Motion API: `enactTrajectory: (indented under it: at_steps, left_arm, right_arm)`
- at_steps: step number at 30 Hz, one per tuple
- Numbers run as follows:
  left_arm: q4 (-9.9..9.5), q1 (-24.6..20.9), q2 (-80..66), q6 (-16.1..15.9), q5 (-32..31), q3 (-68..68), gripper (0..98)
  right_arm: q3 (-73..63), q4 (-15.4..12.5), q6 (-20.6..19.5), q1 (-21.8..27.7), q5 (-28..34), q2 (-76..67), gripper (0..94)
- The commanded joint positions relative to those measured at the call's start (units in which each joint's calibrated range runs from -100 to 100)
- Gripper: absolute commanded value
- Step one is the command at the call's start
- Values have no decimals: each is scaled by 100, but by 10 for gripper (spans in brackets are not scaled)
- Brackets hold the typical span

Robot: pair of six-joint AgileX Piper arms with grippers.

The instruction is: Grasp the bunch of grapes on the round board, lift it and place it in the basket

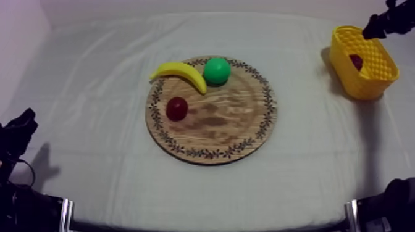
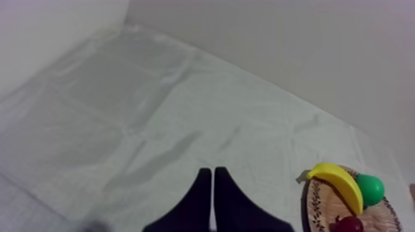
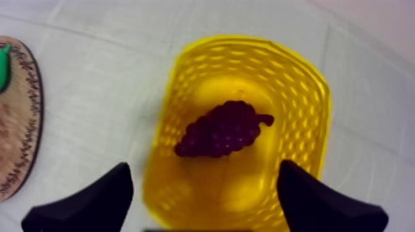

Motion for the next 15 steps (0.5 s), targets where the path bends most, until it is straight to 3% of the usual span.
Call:
enactTrajectory:
  at_steps: [1, 8, 15]
  left_arm:
    - [1, -3, 5, 0, -1, 0, 1]
    - [1, -3, 5, 0, -1, 0, 1]
    - [1, -3, 5, 0, -1, 0, 1]
  right_arm:
    - [262, -51, -51, -42, 0, -703, 721]
    - [1286, -32, -407, -310, -75, -2529, 464]
    - [2639, -84, -603, -566, -600, -4478, 171]
